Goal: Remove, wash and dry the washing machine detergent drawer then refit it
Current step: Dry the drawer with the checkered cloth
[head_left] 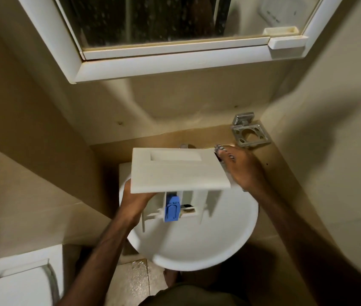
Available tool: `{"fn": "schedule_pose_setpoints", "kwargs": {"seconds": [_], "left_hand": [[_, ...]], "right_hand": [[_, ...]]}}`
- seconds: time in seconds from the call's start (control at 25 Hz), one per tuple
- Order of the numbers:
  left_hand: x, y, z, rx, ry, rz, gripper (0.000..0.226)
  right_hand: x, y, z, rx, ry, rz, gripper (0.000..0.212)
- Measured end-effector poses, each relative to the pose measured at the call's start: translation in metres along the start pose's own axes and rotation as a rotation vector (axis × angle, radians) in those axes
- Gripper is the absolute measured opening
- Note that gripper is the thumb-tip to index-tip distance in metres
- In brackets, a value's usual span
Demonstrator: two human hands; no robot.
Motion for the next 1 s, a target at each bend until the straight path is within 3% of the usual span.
{"fn": "schedule_pose_setpoints", "kwargs": {"seconds": [0.08,0.2,0.28,0.36,0.4,0.52,0.6,0.8,1.0], "left_hand": [[0.003,-0.001,-0.003,-0.121,-0.062,-0.059,0.04],[0.008,0.004,-0.004,-0.194,-0.23,-0.065,0.076],[0.008,0.011,-0.001,-0.279,-0.345,0.002,0.06],[0.003,0.018,-0.007,-0.371,-0.404,0.031,0.029],[0.001,0.02,-0.01,-0.397,-0.414,0.04,0.025],[-0.003,0.028,-0.016,-0.489,-0.452,0.09,0.031],[-0.008,0.031,-0.018,-0.513,-0.503,0.127,0.041],[-0.013,0.031,-0.015,-0.442,-0.509,0.15,0.056],[-0.013,0.026,-0.005,-0.414,-0.521,0.128,0.065]], "right_hand": [[-0.005,-0.015,-0.021,0.08,0.203,-0.112,0.035],[-0.019,-0.038,-0.021,0.484,0.538,-0.252,0.025],[-0.035,-0.048,0.002,0.671,0.65,-0.286,0.018],[-0.051,-0.06,0.039,0.673,0.515,-0.344,0.021],[-0.059,-0.069,0.058,0.617,0.364,-0.397,0.025],[-0.076,-0.074,0.101,0.368,-0.206,-0.523,0.026],[-0.077,-0.059,0.116,0.259,-0.383,-0.489,0.026],[-0.074,-0.012,0.13,-0.216,-0.443,-0.325,0.023],[-0.084,0.004,0.138,-0.377,-0.362,-0.164,0.033]]}}
Point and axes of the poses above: each hand's wrist, its own x-axis towards the middle knuckle, its own y-axis out of the palm, z = x × y, the point moved 6 cm from there along x, towards the middle knuckle, and after that the axes turned 11 degrees about -z, right-handed, at the moved point
